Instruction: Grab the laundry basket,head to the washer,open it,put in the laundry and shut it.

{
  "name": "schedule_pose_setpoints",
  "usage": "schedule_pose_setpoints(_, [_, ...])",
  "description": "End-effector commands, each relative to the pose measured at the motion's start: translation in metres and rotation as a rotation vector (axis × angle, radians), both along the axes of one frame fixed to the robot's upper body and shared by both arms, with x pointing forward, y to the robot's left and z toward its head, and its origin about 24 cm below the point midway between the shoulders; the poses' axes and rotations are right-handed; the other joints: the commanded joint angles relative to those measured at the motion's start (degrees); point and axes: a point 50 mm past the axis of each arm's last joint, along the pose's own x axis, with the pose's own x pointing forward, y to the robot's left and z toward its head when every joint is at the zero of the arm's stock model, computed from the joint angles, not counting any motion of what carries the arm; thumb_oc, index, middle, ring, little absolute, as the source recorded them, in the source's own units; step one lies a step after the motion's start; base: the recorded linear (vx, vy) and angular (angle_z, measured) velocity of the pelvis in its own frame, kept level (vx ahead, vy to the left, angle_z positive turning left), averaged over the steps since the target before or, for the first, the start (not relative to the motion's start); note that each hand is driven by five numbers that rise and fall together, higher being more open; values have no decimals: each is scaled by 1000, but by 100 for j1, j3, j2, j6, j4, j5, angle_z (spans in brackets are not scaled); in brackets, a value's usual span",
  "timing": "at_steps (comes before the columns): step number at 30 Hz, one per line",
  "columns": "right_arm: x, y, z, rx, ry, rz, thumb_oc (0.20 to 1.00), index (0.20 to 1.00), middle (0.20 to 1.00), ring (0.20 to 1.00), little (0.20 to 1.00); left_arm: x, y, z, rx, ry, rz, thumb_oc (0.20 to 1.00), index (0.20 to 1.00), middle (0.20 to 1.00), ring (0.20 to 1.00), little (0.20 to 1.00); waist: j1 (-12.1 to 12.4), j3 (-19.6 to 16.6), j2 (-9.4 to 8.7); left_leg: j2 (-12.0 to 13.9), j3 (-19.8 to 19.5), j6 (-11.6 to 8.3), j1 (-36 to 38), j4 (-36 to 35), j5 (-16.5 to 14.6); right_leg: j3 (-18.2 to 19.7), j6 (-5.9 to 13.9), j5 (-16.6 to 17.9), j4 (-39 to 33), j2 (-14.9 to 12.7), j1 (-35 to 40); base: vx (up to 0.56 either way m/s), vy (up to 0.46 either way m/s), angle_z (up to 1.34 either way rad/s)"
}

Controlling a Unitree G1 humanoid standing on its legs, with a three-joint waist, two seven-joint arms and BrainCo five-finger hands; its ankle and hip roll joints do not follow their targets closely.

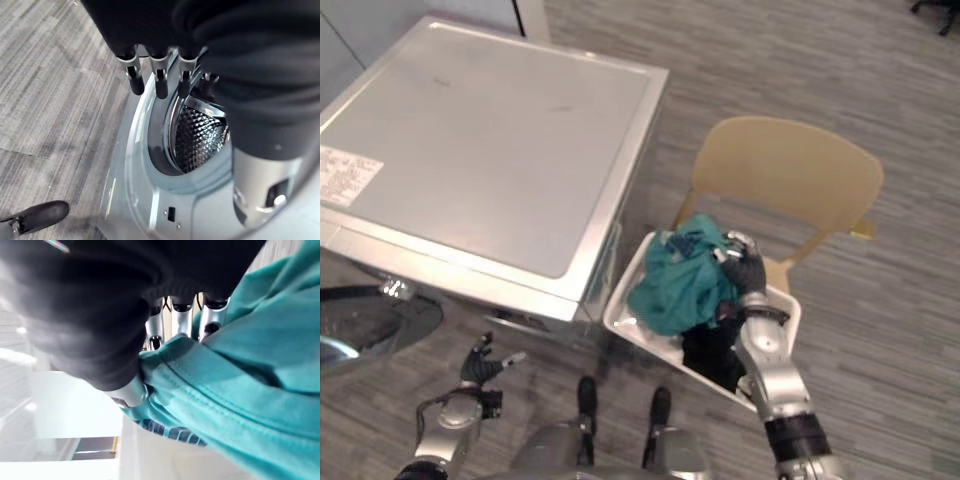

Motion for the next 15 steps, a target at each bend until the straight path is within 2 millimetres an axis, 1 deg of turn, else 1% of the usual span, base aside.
schedule_pose_setpoints(1, [8,13,48,98,-263,112,200,200,200,200,200,23,10,18,20,-100,8,1000,1000,1000,1000,1000,165,209,-31,99,-105,53,-195,329,-490,530,585,-547,1631,-122,-858,-204,-33,-44])
schedule_pose_setpoints(2, [9,13,48,98,-263,112,200,200,200,200,200,23,10,18,20,-101,8,1000,1000,1000,1000,1000,168,194,-29,104,-103,52,-219,331,-480,531,581,-530,1620,-116,-877,-288,-55,-11])
schedule_pose_setpoints(5, [-1,6,49,65,-279,102,200,200,200,200,200,31,9,27,23,-150,-12,1000,1000,1000,1000,1000,170,86,30,119,-376,53,-569,450,-283,866,422,-923,2302,81,-646,-214,-98,50])
schedule_pose_setpoints(6, [-3,4,50,55,-282,99,200,200,200,200,200,30,9,28,23,-156,-16,1000,1000,1000,1000,1000,205,16,31,113,-452,41,-669,468,-230,968,392,-985,2409,116,-529,-138,-102,58])
schedule_pose_setpoints(7, [-3,4,50,55,-282,98,200,200,200,200,200,30,9,28,23,-156,-16,1000,1000,1000,1000,1000,210,0,44,129,-453,37,-692,469,-222,968,388,-962,2392,133,-546,-229,-229,91])
schedule_pose_setpoints(8, [-2,5,48,48,-277,96,200,200,200,200,200,31,7,34,34,-191,-35,1000,1000,1000,1000,1000,391,-91,-6,95,-638,-31,-1010,512,-57,1113,243,-1328,1953,216,-67,-275,-277,81])
schedule_pose_setpoints(9, [-1,7,50,50,-280,100,200,200,200,200,200,32,5,37,26,-209,-38,1000,1000,1000,1000,1000,478,-123,10,112,-714,-143,-1194,507,144,1237,148,-1472,1625,350,70,-348,-339,84])
schedule_pose_setpoints(11, [1,8,52,63,-295,101,200,200,200,200,200,32,1,39,10,-226,-39,1000,1000,1000,1000,1000,577,-121,89,154,-791,-310,-1431,465,416,1296,-15,-1543,1046,523,216,-290,-236,34])
schedule_pose_setpoints(12, [2,7,56,59,-311,99,200,200,200,200,200,35,-4,42,2,-244,-53,1000,1000,1000,1000,1000,589,-68,158,179,-898,-405,-1528,416,554,1329,-88,-1559,971,672,180,-327,-214,14])
schedule_pose_setpoints(13, [3,6,58,48,-314,102,200,200,200,200,200,36,-8,46,-14,-267,-67,1000,1000,1000,1000,1000,603,-20,226,188,-924,-455,-1553,313,597,1293,-114,-1526,933,719,118,-346,-161,55])
schedule_pose_setpoints(14, [4,6,61,32,-323,109,200,200,200,200,200,38,-13,48,-29,-281,-84,1000,1000,1000,1000,1000,601,29,265,163,-910,-479,-1586,259,553,1187,-129,-1467,898,709,72,-348,-74,91])
schedule_pose_setpoints(15, [5,5,66,12,-339,114,200,200,200,200,200,42,-18,54,-34,-313,-112,1000,1000,1000,1000,1000,550,79,251,111,-815,-437,-1552,268,387,1079,-115,-1405,858,639,30,-357,-38,101])
